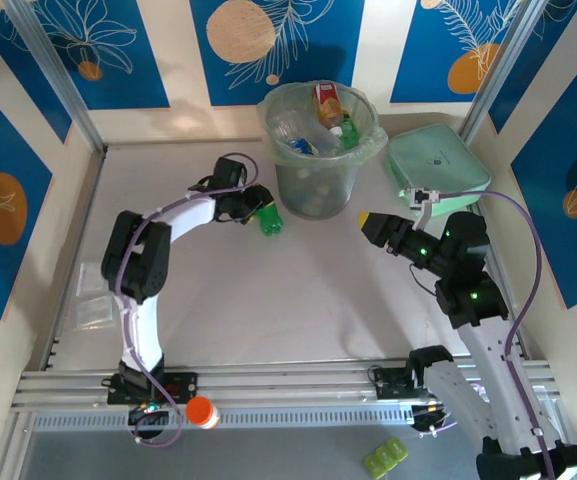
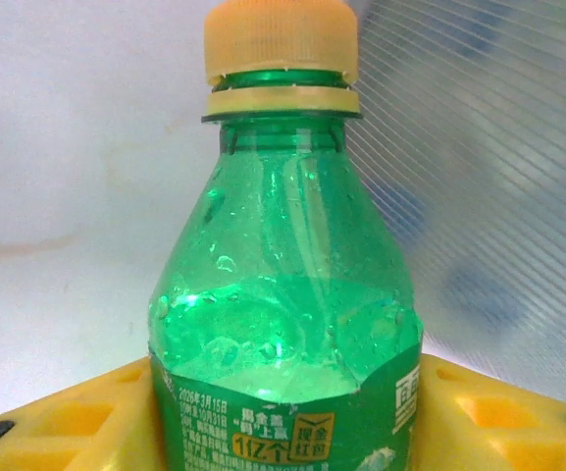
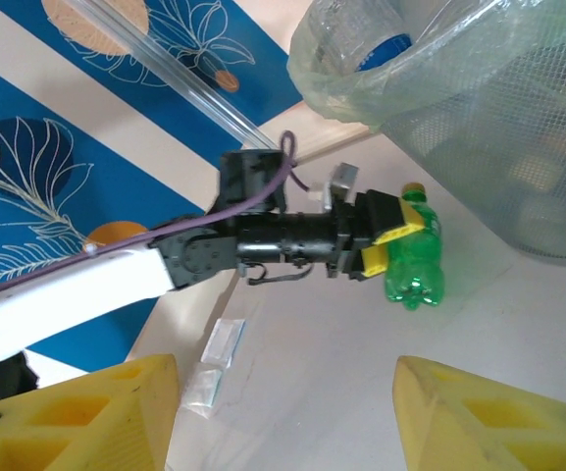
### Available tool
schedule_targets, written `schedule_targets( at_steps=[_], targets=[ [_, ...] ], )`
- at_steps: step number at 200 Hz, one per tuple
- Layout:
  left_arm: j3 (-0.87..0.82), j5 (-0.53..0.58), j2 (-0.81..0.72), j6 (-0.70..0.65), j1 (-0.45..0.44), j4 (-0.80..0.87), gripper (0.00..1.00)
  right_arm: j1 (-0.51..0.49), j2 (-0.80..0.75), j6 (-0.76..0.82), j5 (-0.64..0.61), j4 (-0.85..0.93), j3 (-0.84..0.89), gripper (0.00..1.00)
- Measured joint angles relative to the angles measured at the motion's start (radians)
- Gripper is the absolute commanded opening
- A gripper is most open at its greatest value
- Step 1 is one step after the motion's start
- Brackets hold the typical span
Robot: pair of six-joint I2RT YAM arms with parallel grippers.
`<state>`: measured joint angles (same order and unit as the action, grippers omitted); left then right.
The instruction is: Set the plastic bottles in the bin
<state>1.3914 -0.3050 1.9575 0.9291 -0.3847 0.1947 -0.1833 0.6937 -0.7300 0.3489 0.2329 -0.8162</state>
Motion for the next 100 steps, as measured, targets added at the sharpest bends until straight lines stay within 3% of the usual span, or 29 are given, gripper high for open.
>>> schedule_targets(
  at_steps=[71,100],
  targets=[
    [-0.290,0.003,-0.633,-0.206,-0.034,-0.024,0.55,-0.153,0.060,0.015,-0.005,0.021,-0.084,0.60],
    [-0.365,-0.092,-0.809,-0.308,-0.079,-0.069,0.56,-0.258,0.138,0.031,-0.008,0.021,-0.135,0.65]
  ],
)
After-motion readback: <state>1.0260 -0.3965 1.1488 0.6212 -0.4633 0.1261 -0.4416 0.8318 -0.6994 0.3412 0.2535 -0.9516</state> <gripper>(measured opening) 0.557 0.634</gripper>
